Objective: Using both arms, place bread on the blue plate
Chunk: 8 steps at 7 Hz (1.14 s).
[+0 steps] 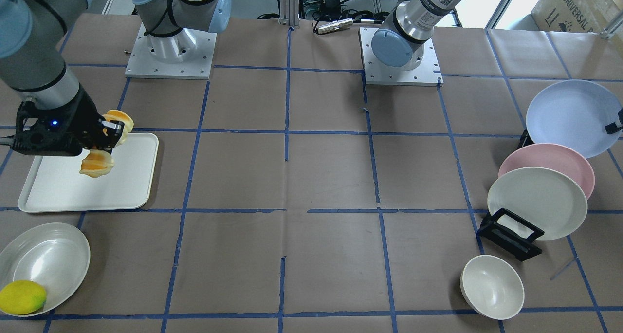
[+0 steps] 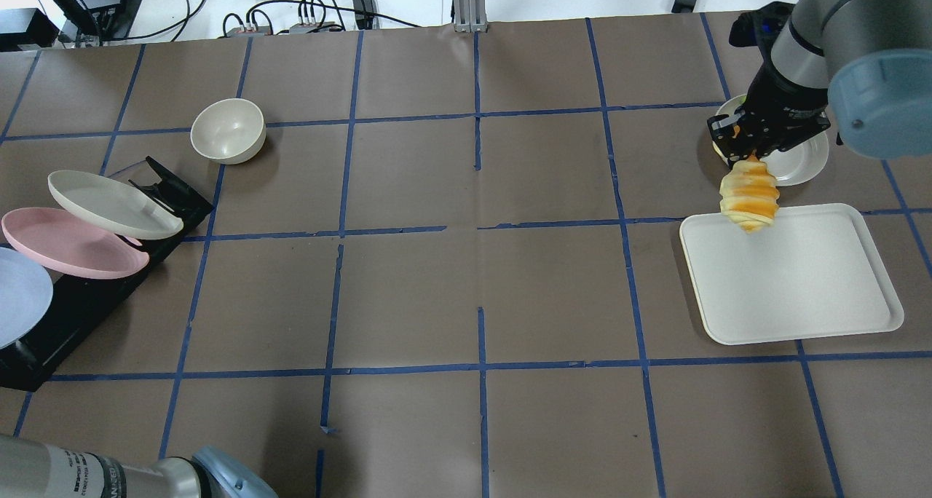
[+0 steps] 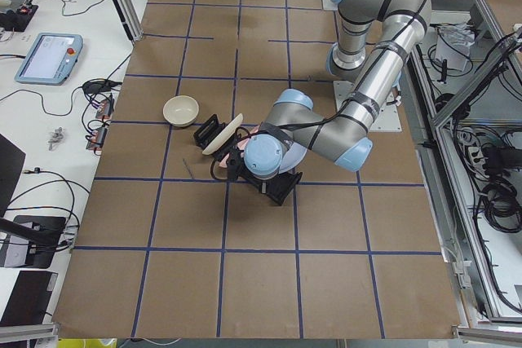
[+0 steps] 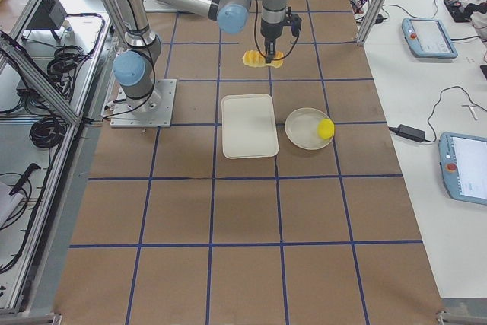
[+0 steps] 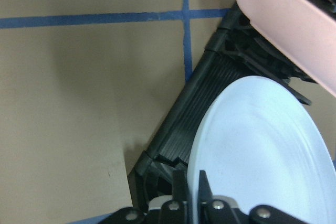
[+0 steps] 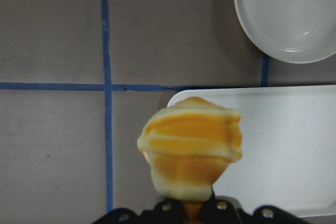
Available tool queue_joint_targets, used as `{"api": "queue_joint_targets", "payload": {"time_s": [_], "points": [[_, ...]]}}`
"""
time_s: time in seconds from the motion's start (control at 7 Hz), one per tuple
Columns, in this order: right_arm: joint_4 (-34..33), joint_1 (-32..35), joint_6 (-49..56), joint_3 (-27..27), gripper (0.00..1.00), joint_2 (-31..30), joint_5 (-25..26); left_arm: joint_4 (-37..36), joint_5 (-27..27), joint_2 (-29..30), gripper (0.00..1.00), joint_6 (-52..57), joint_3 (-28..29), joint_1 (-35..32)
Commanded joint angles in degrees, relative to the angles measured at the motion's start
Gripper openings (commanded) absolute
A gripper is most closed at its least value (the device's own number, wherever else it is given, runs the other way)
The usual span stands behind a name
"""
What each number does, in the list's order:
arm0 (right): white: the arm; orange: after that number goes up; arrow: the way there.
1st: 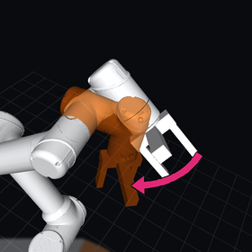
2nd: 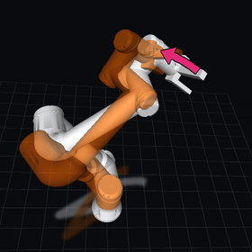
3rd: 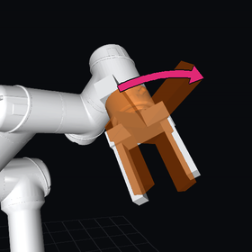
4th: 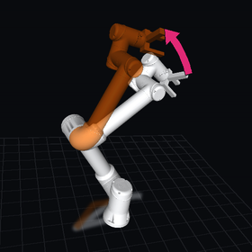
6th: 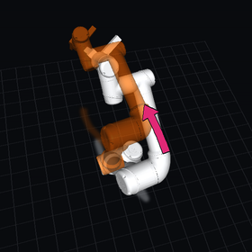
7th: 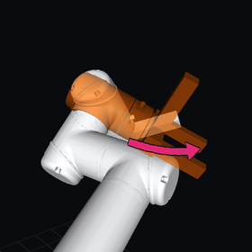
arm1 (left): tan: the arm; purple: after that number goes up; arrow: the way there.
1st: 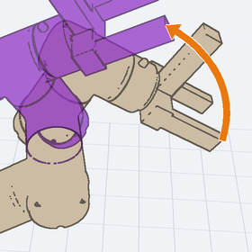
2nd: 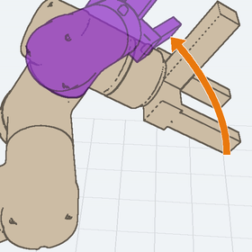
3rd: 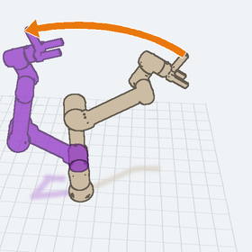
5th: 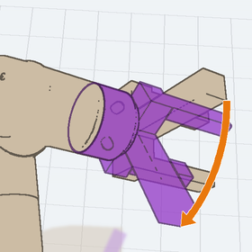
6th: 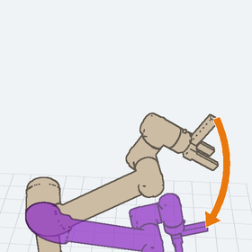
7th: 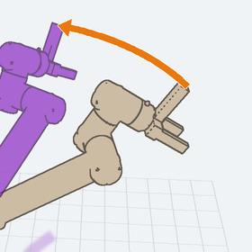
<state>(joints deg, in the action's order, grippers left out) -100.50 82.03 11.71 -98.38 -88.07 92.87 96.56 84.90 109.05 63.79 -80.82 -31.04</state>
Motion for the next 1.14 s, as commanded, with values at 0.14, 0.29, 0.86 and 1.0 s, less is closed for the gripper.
{"api": "queue_joint_targets", "payload": {"time_s": [0.14,0.29,0.86,1.0], "points": [[14.77,6.63,1.73,8.35,0.07,-3.07,-0.24,15.29,-1.13,-11.45,0.00,-2.07,-0.03,-0.24],[16.55,8.74,1.04,10.99,0.08,-2.64,-0.24,16.37,-2.01,-14.01,0.00,-8.35,-1.35,-1.38],[16.92,11.22,-1.69,12.52,0.07,-1.23,-0.15,-2.28,-19.04,-17.03,0.01,-21.79,-21.10,-20.66],[16.92,11.31,-4.83,12.25,0.07,-1.23,-0.15,-8.95,-22.38,-15.55,0.01,-29.17,-22.61,-27.25]]}}
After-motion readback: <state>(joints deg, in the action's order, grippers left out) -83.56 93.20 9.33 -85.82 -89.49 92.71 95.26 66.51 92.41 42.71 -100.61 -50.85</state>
